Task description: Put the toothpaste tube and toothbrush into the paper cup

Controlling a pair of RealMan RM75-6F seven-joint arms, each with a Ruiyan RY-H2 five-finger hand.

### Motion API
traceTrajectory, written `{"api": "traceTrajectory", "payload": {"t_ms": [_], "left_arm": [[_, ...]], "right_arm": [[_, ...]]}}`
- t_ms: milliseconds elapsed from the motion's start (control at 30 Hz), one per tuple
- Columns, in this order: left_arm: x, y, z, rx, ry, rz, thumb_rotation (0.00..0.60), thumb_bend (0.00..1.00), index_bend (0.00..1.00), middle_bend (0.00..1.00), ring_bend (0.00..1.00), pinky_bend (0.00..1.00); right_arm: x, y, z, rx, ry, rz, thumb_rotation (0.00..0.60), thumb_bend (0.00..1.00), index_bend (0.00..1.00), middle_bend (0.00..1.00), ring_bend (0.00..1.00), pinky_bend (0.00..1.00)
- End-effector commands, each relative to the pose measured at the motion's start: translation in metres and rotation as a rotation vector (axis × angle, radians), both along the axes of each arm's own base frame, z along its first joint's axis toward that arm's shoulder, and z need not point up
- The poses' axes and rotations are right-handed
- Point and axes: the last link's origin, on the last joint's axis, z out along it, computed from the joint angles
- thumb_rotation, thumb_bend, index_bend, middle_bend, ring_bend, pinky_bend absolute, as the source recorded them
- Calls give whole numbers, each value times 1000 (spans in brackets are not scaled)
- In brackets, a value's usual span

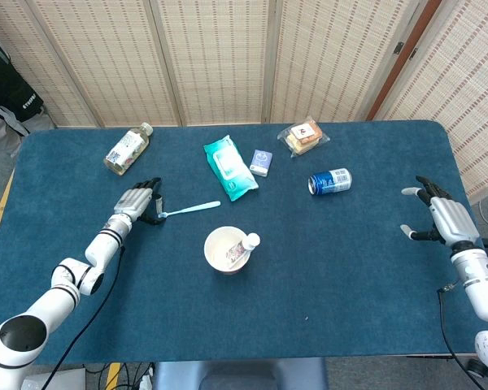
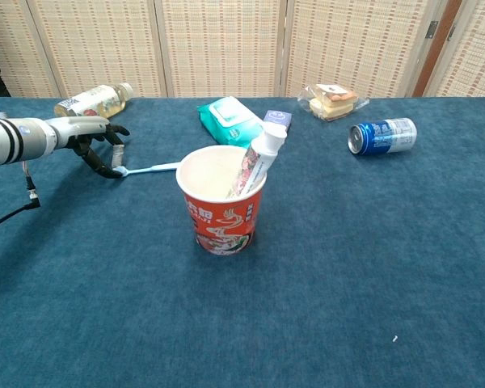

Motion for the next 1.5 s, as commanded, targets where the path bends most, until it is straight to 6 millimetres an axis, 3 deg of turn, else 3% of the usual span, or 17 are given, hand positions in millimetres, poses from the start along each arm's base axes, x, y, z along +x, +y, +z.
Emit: {"api": "traceTrajectory", "payload": {"t_ms": [33, 667, 733, 900, 967, 1133, 1300, 1500], "left_arm": [[-4, -1, 4, 4, 6, 3, 600, 270, 591, 0, 0, 0], [-47, -21, 50, 21, 84, 38, 600, 273, 566, 0, 0, 0], [-52, -23, 54, 17, 93, 55, 600, 273, 482, 0, 0, 0], [-56, -25, 59, 4, 100, 86, 600, 274, 44, 0, 0, 0], [-54, -25, 62, 7, 81, 96, 600, 274, 0, 0, 0, 0], [-41, -18, 66, 44, -5, 105, 600, 275, 9, 0, 0, 0], [-22, -9, 60, 80, -49, 66, 600, 318, 188, 0, 0, 0], [-8, 1, 47, 82, -71, 58, 600, 319, 165, 0, 0, 0]], "right_arm": [[0, 0, 0, -1, 0, 1, 600, 185, 250, 30, 0, 115], [-1, -1, -2, 3, -14, 3, 600, 185, 250, 31, 0, 115], [-1, -1, -3, 5, -14, 4, 600, 185, 250, 31, 0, 115], [0, -2, -3, 6, -14, 6, 600, 185, 250, 31, 0, 115], [0, -2, -3, 7, -13, 7, 600, 185, 250, 31, 0, 115], [0, -3, -3, 8, -13, 7, 600, 185, 250, 30, 0, 115], [1, -4, -6, 14, -16, 7, 600, 185, 250, 31, 0, 115], [0, -4, -6, 16, -14, 5, 600, 184, 250, 31, 0, 115]]}}
